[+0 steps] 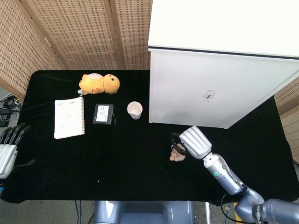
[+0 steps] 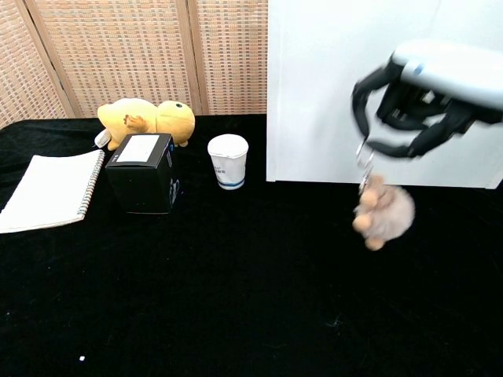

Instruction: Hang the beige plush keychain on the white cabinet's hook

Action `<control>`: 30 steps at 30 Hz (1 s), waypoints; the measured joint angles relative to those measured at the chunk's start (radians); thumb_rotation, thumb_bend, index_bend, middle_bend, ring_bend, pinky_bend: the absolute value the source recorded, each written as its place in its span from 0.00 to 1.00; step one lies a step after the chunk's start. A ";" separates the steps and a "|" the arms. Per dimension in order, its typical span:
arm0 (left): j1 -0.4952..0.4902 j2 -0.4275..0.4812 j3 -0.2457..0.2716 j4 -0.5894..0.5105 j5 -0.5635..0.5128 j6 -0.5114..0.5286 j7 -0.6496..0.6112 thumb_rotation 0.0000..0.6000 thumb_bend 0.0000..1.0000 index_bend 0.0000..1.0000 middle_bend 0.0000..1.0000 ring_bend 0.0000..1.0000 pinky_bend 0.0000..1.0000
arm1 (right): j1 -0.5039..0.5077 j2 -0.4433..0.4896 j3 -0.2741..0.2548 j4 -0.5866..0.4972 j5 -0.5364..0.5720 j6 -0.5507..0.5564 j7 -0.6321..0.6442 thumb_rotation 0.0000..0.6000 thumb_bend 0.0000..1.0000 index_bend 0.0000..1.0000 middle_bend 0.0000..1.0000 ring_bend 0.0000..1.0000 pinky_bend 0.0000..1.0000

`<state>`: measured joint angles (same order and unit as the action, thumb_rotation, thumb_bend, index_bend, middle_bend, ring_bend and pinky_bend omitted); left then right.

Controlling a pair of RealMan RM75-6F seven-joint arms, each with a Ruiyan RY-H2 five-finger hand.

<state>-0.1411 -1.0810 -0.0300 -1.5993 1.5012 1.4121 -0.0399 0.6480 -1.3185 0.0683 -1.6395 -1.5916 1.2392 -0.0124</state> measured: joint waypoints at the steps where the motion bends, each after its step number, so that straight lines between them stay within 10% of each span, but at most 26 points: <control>1: -0.001 -0.001 0.000 0.001 -0.001 0.000 -0.002 1.00 0.00 0.00 0.00 0.00 0.00 | -0.006 0.021 0.004 -0.009 -0.014 0.022 0.000 1.00 0.59 0.69 0.98 1.00 1.00; 14: -0.010 -0.008 0.008 0.023 0.010 -0.016 -0.021 1.00 0.00 0.00 0.00 0.00 0.00 | -0.068 0.200 0.089 0.012 -0.136 0.223 -0.040 1.00 0.59 0.69 0.98 1.00 1.00; 30: -0.009 -0.008 0.008 0.017 0.008 -0.011 -0.015 1.00 0.00 0.00 0.00 0.00 0.00 | -0.074 0.210 0.162 0.083 -0.081 0.230 -0.218 1.00 0.59 0.69 0.98 1.00 1.00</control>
<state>-0.1503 -1.0890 -0.0224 -1.5827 1.5088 1.4009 -0.0548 0.5741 -1.1088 0.2300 -1.5562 -1.6726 1.4690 -0.2304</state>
